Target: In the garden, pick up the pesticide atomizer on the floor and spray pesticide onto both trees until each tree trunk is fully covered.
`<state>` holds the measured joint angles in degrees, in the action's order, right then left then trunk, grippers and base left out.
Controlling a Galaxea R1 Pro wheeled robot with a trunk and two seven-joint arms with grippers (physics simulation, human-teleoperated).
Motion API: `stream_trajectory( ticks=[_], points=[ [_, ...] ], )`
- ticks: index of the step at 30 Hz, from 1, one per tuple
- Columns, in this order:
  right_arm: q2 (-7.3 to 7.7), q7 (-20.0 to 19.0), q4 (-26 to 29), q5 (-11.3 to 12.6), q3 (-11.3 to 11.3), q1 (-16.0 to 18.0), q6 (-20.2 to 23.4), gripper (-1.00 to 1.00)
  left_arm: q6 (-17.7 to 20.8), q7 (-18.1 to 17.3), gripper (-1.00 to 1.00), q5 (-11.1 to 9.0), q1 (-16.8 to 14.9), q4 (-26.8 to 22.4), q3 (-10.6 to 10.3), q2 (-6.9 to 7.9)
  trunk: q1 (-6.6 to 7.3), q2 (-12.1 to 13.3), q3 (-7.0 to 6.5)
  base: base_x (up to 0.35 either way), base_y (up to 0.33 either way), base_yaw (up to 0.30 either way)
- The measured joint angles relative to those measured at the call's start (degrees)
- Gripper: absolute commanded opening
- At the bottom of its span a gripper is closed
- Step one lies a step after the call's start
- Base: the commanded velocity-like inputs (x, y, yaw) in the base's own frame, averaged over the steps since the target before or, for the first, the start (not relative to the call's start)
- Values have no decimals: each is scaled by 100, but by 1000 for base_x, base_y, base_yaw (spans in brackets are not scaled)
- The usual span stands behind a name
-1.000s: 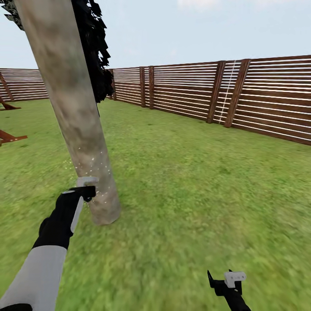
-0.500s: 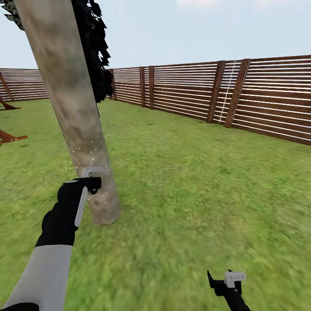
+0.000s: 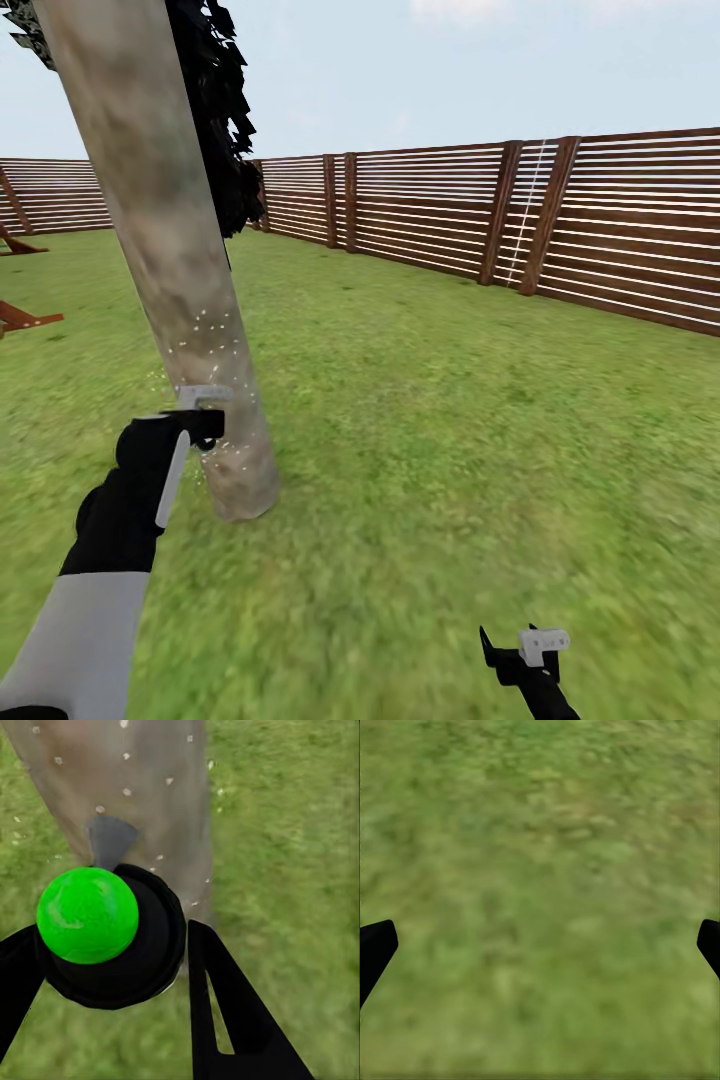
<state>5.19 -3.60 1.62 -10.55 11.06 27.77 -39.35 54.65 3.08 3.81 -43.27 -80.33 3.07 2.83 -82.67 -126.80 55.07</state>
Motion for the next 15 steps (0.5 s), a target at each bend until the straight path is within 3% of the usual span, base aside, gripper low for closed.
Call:
stream_trajectory(
  ticks=[1,3,5,6,9,15],
  points=[
    [0,0,-3,0,-3,0,4,100,2,-4,-100,32,2,0,28,43,0,0,0,0,0,0],
    [0,0,-4,0,-4,0,6,100,11,-17,-100,66,13,1,360,123,0,0,0,0,0,0],
    [0,0,-4,0,-2,0,6,100,11,-29,-100,46,18,26,584,301,0,0,0,0,0,0],
    [0,0,-4,0,-6,0,6,100,-18,-32,-100,28,61,76,618,398,0,0,0,0,0,0],
    [0,0,-4,0,-6,0,6,100,-223,-35,-100,-41,339,502,623,391,-1,0,1,0,0,0],
    [0,0,-3,0,-6,0,6,100,-2057,-25,-100,-33,392,2556,636,382,-1,1,1,0,0,0]
  ],
)
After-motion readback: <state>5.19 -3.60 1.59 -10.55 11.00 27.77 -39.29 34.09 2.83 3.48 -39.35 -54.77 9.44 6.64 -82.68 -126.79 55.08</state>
